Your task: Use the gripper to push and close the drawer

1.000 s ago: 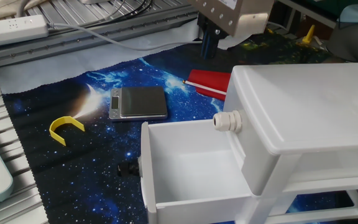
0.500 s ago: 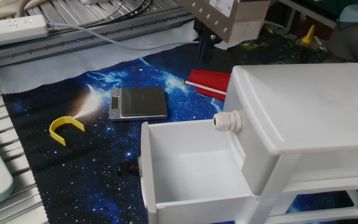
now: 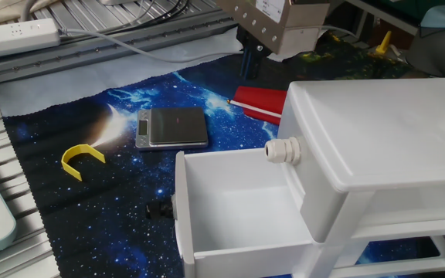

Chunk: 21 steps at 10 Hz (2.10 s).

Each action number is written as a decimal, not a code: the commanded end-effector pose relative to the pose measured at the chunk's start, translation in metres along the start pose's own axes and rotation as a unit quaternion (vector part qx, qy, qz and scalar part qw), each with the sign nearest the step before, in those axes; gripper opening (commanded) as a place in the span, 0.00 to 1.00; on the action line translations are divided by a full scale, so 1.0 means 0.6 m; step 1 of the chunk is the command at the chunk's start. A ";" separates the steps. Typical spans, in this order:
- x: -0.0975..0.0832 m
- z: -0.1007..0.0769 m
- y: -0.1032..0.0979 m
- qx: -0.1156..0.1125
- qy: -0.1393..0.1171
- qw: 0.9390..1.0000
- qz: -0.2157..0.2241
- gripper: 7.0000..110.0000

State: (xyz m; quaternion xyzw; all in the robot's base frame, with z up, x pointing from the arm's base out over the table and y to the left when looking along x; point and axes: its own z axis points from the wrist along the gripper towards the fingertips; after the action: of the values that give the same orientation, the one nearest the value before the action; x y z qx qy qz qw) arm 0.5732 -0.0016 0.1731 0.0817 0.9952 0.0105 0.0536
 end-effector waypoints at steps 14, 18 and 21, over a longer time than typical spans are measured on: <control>-0.048 -0.005 -0.005 0.001 -0.058 0.998 0.022 0.00; -0.068 -0.008 0.013 -0.022 -0.082 0.996 0.026 0.00; -0.064 -0.008 0.020 -0.028 -0.078 0.997 0.006 0.00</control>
State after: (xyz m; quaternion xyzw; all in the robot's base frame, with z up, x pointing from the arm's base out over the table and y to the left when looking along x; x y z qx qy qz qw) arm 0.6103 -0.0022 0.1801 0.0950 0.9869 0.0193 0.1292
